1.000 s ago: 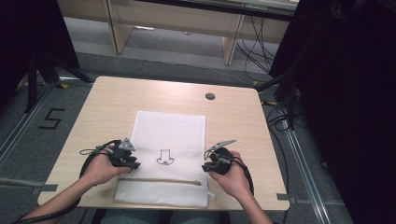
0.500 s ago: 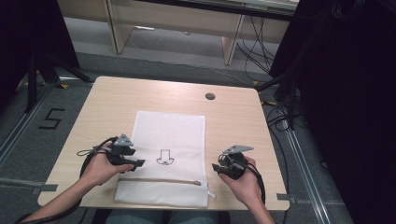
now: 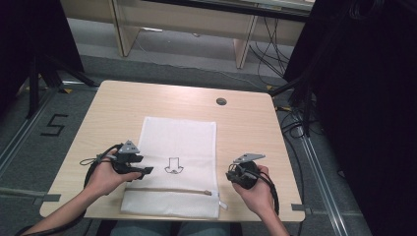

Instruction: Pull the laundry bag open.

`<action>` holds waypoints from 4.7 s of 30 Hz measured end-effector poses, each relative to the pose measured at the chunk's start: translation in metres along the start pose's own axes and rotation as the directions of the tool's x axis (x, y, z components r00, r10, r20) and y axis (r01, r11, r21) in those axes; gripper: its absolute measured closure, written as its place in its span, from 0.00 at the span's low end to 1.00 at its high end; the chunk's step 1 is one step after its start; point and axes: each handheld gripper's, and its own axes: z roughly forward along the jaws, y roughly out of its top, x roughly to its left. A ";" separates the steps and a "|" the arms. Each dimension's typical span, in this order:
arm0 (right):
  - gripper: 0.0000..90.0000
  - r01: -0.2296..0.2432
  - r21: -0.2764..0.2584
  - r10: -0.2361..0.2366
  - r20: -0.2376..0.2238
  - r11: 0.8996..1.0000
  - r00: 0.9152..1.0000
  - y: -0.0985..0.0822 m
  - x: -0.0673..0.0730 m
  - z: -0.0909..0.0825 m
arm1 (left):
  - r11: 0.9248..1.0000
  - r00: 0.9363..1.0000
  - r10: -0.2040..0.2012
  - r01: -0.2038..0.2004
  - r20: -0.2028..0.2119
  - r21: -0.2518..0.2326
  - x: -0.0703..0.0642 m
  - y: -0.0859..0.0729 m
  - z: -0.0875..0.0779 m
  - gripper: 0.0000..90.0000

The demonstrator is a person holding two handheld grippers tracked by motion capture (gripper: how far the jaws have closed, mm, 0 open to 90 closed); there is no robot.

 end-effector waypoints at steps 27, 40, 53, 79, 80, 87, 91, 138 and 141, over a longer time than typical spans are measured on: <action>1.00 -0.056 0.227 0.109 -0.228 0.972 0.968 0.001 0.024 0.021 | 0.994 0.974 0.106 -0.098 0.198 -0.052 -0.048 0.015 0.012 0.63; 1.00 -0.012 0.288 0.068 -0.185 0.958 0.980 0.002 0.031 0.039 | 0.988 0.952 0.155 -0.153 0.265 -0.029 -0.070 0.021 0.025 0.68; 1.00 0.029 0.269 0.017 -0.169 0.963 0.986 0.005 0.031 0.040 | 0.978 0.928 0.197 -0.208 0.316 0.000 -0.091 0.028 0.041 0.71; 1.00 0.033 0.255 0.012 -0.175 0.966 0.985 0.004 0.029 0.041 | 0.947 0.883 0.291 -0.321 0.367 0.023 -0.136 0.050 0.087 0.78; 1.00 0.034 0.255 0.012 -0.175 0.966 0.984 0.004 0.029 0.041 | 0.941 0.879 0.308 -0.337 0.365 0.016 -0.137 0.051 0.089 0.78; 1.00 0.022 0.259 0.023 -0.170 0.966 0.985 0.004 0.029 0.041 | 0.934 0.874 0.325 -0.357 0.362 0.025 -0.142 0.052 0.095 0.80; 1.00 0.021 0.258 0.025 -0.172 0.966 0.985 0.004 0.029 0.041 | 0.924 0.866 0.350 -0.382 0.357 0.022 -0.144 0.053 0.095 0.81; 1.00 0.047 0.258 -0.003 -0.167 0.965 0.986 0.003 0.031 0.040 | 0.911 0.863 0.386 -0.412 0.325 0.014 -0.147 0.052 0.084 0.91; 1.00 0.055 0.254 -0.011 -0.171 0.966 0.985 0.003 0.031 0.040 | 0.907 0.859 0.395 -0.420 0.325 0.008 -0.146 0.051 0.084 0.91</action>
